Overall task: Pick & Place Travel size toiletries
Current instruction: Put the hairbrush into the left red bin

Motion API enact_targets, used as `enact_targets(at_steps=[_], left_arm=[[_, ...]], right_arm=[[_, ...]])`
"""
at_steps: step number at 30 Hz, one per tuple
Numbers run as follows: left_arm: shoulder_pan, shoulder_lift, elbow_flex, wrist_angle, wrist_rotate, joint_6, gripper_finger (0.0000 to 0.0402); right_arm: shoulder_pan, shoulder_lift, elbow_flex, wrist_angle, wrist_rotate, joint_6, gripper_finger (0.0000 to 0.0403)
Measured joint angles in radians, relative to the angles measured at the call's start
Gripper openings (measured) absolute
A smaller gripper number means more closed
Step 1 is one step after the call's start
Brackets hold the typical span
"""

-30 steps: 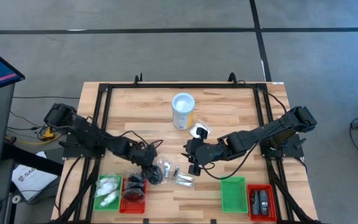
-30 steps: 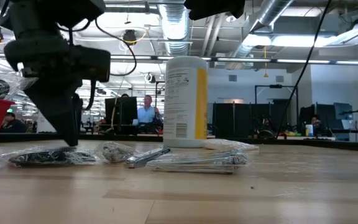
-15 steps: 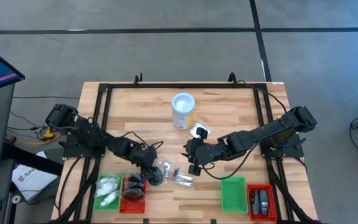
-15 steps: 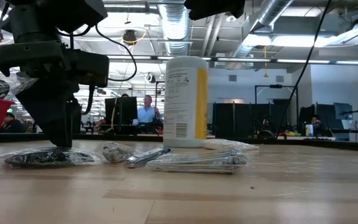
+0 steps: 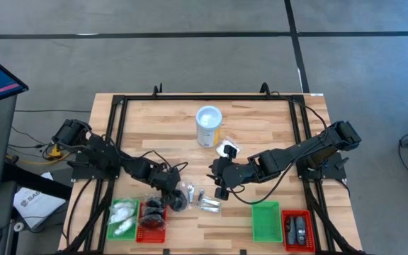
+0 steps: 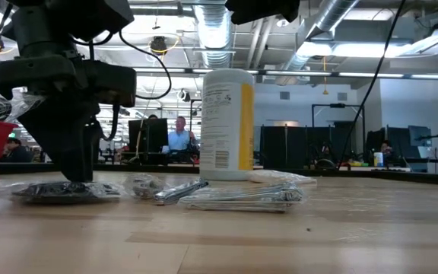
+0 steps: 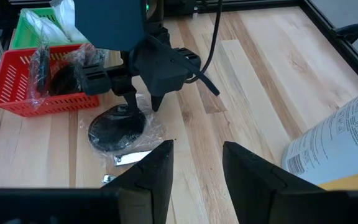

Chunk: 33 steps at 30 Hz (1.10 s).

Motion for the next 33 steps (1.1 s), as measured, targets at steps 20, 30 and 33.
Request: enact_targets(at_steps=[20, 30, 33], left_arm=[[0.000, -0.082, -0.012, -0.027, -0.044, 0.042, 0.0000], [0.000, -0.143, -0.009, -0.011, -0.083, 0.063, 0.0000], [0.000, -0.149, -0.009, -0.013, -0.082, 0.063, 0.0000]], right_arm=[[-0.002, 0.008, -0.002, -0.001, 0.000, 0.000, 0.0129], [-0.002, 0.008, -0.001, 0.000, 0.000, 0.000, 0.0129], [-0.002, 0.008, -0.001, 0.000, 0.000, 0.000, 0.0129]])
